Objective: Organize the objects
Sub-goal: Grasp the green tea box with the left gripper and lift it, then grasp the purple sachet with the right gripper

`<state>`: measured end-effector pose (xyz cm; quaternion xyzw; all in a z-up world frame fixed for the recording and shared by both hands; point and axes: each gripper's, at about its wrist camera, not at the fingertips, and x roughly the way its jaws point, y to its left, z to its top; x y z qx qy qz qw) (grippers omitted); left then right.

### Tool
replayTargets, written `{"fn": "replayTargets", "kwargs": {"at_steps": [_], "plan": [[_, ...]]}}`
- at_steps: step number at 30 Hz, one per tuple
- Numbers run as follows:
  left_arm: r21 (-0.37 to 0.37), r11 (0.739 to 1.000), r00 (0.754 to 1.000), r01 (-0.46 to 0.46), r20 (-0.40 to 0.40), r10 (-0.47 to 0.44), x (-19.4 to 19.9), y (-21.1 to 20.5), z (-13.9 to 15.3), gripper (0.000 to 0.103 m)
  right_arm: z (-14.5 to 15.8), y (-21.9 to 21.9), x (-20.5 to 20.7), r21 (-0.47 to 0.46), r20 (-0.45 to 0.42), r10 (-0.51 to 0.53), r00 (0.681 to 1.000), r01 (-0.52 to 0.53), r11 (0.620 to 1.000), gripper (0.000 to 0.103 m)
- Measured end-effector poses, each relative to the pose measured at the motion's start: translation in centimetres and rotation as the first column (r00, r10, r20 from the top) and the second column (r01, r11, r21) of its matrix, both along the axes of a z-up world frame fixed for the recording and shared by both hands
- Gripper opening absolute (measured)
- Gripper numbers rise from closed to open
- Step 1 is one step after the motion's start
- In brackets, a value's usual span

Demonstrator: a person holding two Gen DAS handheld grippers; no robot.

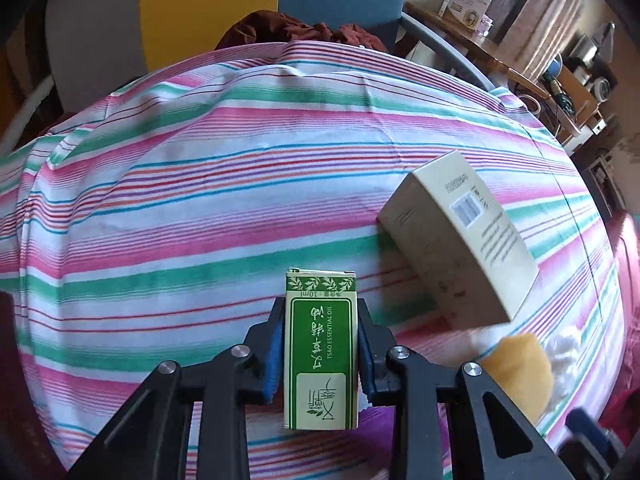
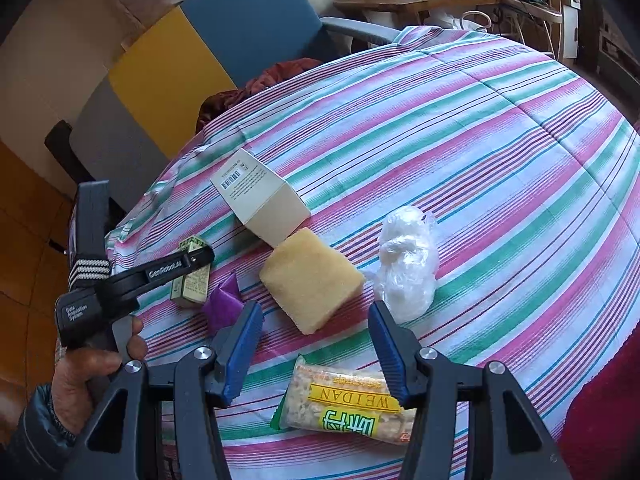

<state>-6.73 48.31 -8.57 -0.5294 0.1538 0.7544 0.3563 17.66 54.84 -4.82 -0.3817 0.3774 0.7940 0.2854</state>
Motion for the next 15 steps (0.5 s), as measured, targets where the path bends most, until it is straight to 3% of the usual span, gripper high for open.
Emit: {"fn": "replayTargets", "kwargs": {"at_steps": [6,9,15], "plan": [[0.018,1.000,1.000,0.000,0.016,0.000,-0.4,-4.2,0.0,0.031,0.5,-0.5,-0.1,0.017,-0.040,0.030,0.999,-0.030,0.999,0.056],[0.024,1.000,1.000,0.013,0.013,-0.013,0.3,-6.4,0.0,0.031,1.1,-1.9,-1.3,0.046,-0.054,0.111,0.992,-0.109,0.993,0.056],[0.029,0.999,1.000,0.015,-0.012,-0.015,2.5,-10.4,0.0,0.031,1.5,-5.5,-4.2,0.132,0.019,0.286,0.958,-0.286,0.949,0.056]]}}
